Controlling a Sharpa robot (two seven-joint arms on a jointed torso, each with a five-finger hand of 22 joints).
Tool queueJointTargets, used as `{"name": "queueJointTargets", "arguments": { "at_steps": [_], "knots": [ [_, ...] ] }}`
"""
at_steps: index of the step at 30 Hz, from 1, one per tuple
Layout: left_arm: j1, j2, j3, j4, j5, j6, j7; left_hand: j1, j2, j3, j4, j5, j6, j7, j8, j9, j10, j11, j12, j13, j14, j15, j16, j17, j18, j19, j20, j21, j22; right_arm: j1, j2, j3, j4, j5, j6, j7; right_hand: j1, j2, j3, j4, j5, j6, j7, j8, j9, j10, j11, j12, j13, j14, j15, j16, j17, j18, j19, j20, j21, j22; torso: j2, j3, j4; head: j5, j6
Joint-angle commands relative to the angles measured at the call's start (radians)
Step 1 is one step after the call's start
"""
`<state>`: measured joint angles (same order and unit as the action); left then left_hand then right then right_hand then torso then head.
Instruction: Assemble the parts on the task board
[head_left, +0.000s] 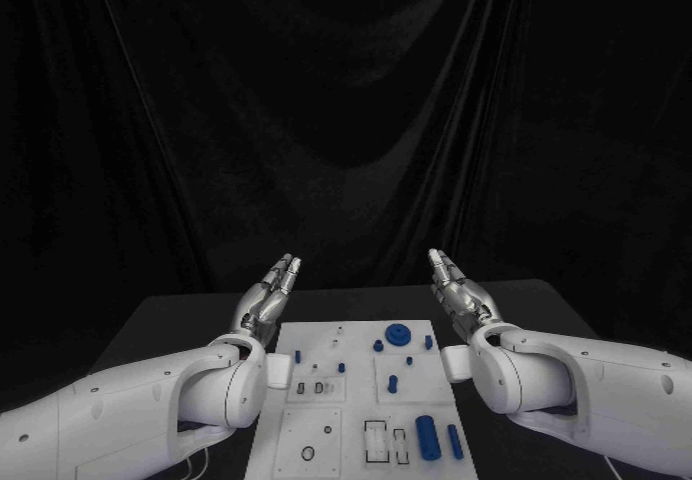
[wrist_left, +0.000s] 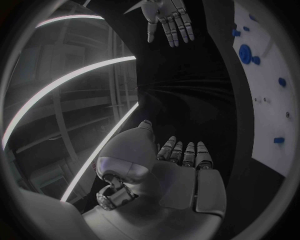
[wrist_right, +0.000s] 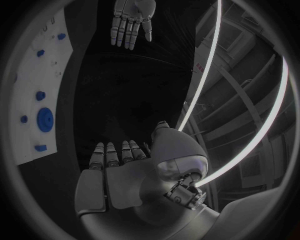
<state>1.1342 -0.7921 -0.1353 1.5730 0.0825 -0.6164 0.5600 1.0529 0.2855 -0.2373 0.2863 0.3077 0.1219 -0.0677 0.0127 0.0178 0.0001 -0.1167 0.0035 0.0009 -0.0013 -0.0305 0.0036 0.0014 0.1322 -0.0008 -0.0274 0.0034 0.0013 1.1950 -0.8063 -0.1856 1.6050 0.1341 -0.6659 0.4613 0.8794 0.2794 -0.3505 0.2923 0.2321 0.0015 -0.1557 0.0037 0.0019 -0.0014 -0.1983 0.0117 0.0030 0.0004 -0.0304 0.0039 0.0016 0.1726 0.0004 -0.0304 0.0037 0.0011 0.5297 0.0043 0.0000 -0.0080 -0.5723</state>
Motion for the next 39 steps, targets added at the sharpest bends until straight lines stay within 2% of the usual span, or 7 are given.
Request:
{"name": "queueJointTargets", "arguments": {
  "at_steps": [1,7,11,18,23,33,39],
  "knots": [
    [0.021,-0.001,-0.059,0.007,0.154,0.283,0.153,0.007,-0.001,-0.008,0.007,-0.006,-0.014,-0.033,0.004,-0.001,0.0,-0.026,-0.003,-0.001,0.001,-0.131,-0.004,-0.001,0.013,0.001,-0.06,-0.003,-0.001,0.043,-0.006,-0.06,0.006,0.149,0.135,-0.086,0.007,-0.006,-0.009,-0.002,-0.014,-0.001,0.01,-0.004,-0.002,0.0,0.01,-0.001,0.0,0.0,-0.18,-0.004,-0.002,0.006,0.0,-0.036,-0.004,-0.001,0.0,0.0001,0.0001,0.0,0.0],
    [0.031,-0.002,-0.079,0.008,0.178,0.327,0.173,0.008,-0.01,-0.014,0.005,-0.013,-0.01,-0.034,0.004,0.0,0.0,-0.028,-0.003,-0.001,0.001,-0.125,-0.004,-0.001,0.009,0.001,-0.057,-0.003,-0.001,0.043,-0.006,-0.06,0.006,0.149,0.135,-0.086,0.01,-0.019,-0.014,-0.002,-0.038,0.0,0.021,-0.003,-0.001,0.0,0.022,0.0,0.0,0.0,-0.17,-0.004,-0.002,0.005,0.0,-0.027,-0.004,-0.001,0.0,0.0001,0.0001,0.0,0.0],
    [0.03,-0.001,-0.079,-0.024,0.178,0.377,0.173,0.012,-0.016,-0.018,0.005,-0.015,-0.008,-0.035,0.005,0.0,0.0,-0.03,-0.003,-0.001,0.001,-0.121,-0.004,-0.001,0.008,0.001,-0.054,-0.003,-0.001,0.044,-0.014,-0.06,-0.014,0.079,0.205,-0.099,0.012,-0.029,-0.019,-0.003,-0.065,0.004,0.045,-0.002,0.0,0.0,0.047,0.0,0.0,0.0,-0.144,-0.004,-0.002,0.006,0.0,-0.012,-0.004,-0.001,-0.002,0.0002,-0.005,0.011,-0.059],
    [0.03,-0.013,-0.079,-0.029,0.175,0.4,0.166,0.033,-0.022,-0.027,0.005,-0.011,0.0,-0.041,0.005,0.001,0.0,-0.035,-0.003,-0.001,0.001,-0.097,-0.004,-0.001,0.034,0.001,0.001,-0.003,-0.001,0.046,-0.031,-0.06,-0.034,-0.057,0.325,-0.106,0.039,-0.055,-0.017,-0.003,-0.114,0.019,0.108,0.002,0.004,0.002,0.135,0.016,0.004,0.0,-0.045,-0.004,-0.002,0.005,0.0,0.102,-0.004,-0.001,-0.002,0.0006,-0.0054,0.011,-0.088],
    [0.03,-0.024,-0.079,-0.032,0.132,0.423,0.171,0.051,-0.022,-0.03,0.005,-0.001,0.013,-0.026,0.007,0.003,0.0,-0.02,-0.003,-0.001,0.001,-0.062,-0.004,-0.001,0.041,0.001,0.042,-0.003,-0.001,0.058,-0.051,-0.06,-0.04,-0.181,0.402,-0.118,0.071,-0.086,0.005,-0.002,-0.129,0.061,0.149,0.013,0.012,0.013,0.241,0.046,0.01,0.01,0.195,0.001,0.002,-0.023,0.029,0.27,0.016,0.013,-0.003,-0.0017,-0.0088,0.031,-0.116],
    [0.033,-0.06,-0.079,-0.03,-0.036,0.396,0.211,0.08,-0.032,-0.032,0.004,0.005,0.018,-0.003,0.008,0.003,0.0,0.013,-0.003,-0.001,0.001,-0.051,-0.004,-0.001,0.047,0.001,0.062,-0.003,-0.001,0.12,-0.081,-0.06,-0.053,-0.404,0.442,-0.152,0.302,-0.135,0.077,-0.008,0.046,0.192,0.213,0.036,0.026,0.105,0.346,0.129,0.026,0.32,0.279,0.056,0.052,-0.051,0.328,0.325,0.13,0.061,0.014,-0.0095,0.0026,0.018,-0.167],
    [0.049,-0.089,-0.079,-0.027,-0.124,0.378,0.24,0.157,-0.04,-0.017,0.004,0.08,0.037,0.01,0.01,0.005,0.0,0.027,-0.003,-0.001,0.001,-0.04,-0.004,-0.001,0.048,0.001,0.074,-0.003,-0.001,0.19,-0.095,-0.06,-0.051,-0.674,0.426,-0.222,0.561,-0.155,0.122,-0.113,0.172,0.39,0.25,0.078,0.048,0.412,0.359,0.318,0.057,0.949,0.182,0.233,0.142,0.011,0.901,0.289,0.309,0.119,0.031,-0.0128,0.009,0.034,-0.199]
  ]
}}
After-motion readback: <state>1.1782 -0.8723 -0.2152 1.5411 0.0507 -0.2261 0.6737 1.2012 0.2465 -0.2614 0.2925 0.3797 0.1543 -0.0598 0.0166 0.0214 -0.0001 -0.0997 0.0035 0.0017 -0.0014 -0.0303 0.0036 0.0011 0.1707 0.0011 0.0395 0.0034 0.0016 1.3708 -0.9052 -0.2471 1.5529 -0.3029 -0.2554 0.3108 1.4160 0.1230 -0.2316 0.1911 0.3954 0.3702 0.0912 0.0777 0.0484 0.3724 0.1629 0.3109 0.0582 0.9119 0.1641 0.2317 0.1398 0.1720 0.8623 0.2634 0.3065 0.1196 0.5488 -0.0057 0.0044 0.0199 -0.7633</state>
